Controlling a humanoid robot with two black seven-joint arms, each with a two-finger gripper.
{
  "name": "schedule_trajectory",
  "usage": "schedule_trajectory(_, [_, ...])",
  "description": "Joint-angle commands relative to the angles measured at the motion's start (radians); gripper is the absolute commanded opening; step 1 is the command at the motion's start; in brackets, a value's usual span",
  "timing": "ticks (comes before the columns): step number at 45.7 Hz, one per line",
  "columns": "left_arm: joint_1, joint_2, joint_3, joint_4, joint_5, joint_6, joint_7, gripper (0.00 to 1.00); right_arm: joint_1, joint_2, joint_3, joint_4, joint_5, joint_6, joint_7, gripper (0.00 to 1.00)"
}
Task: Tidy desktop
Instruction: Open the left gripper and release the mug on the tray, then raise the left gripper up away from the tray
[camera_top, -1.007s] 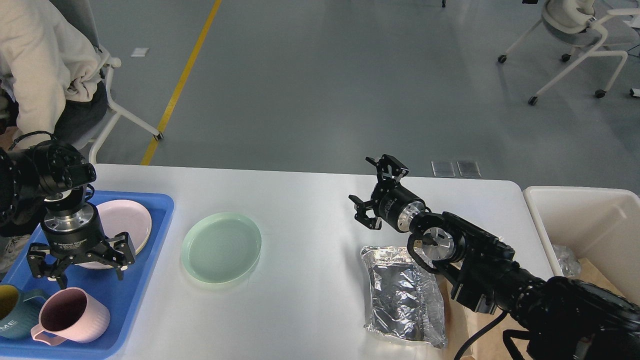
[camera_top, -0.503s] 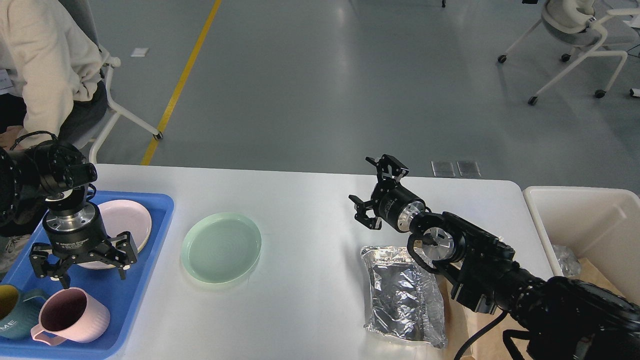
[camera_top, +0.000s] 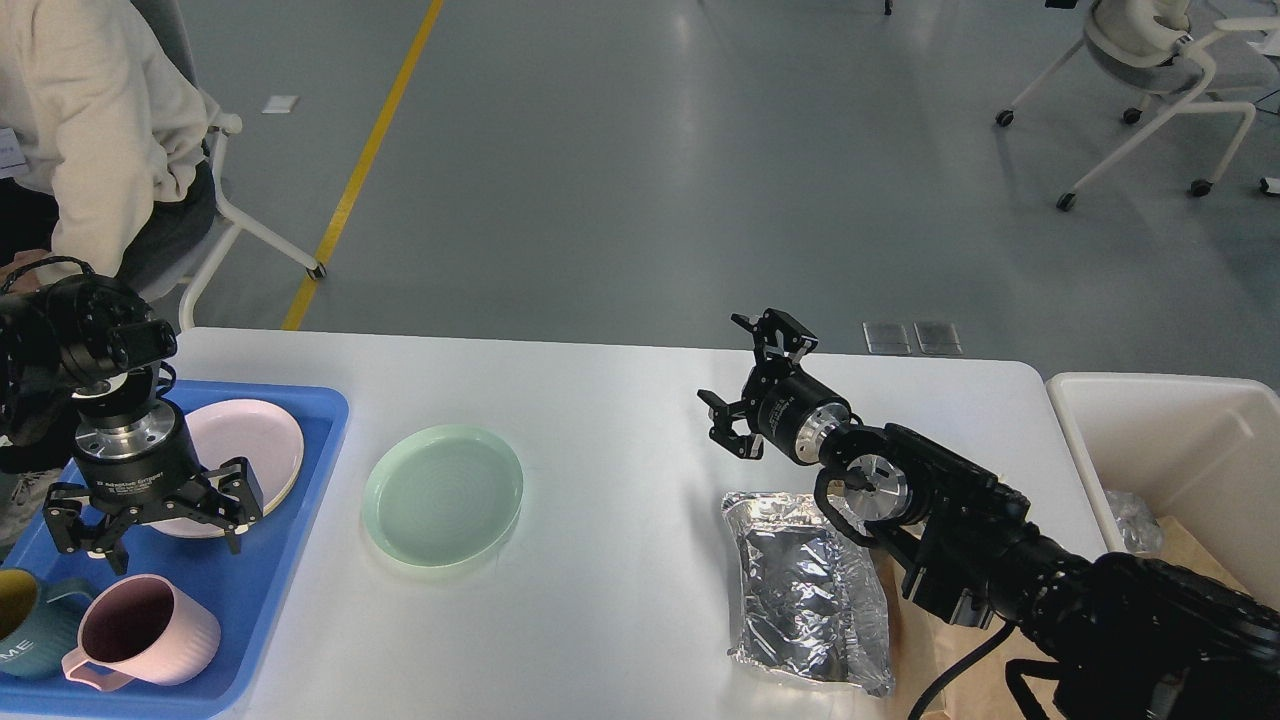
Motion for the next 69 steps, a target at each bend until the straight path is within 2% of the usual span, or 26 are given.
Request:
schedule_trajectory(1, [-0.002,-0.001,0.0,-0.001,0.0,0.0,0.002,0.96,0.0,0.0,0.0,0.001,0.0,0.0,0.0,1.0])
schedule_trajectory(56, [-0.055,0.04,0.01,-0.003,0.001,0.0,0.014,0.96,0.0,0.0,0.0,-0.001,0.0,0.0,-0.001,1.0])
schedule_trajectory(69, [-0.065,0.04,-0.003,-0.004,0.086,0.0,0.011,0.96,0.0,0.0,0.0,0.001,0.0,0.0,0.0,1.0])
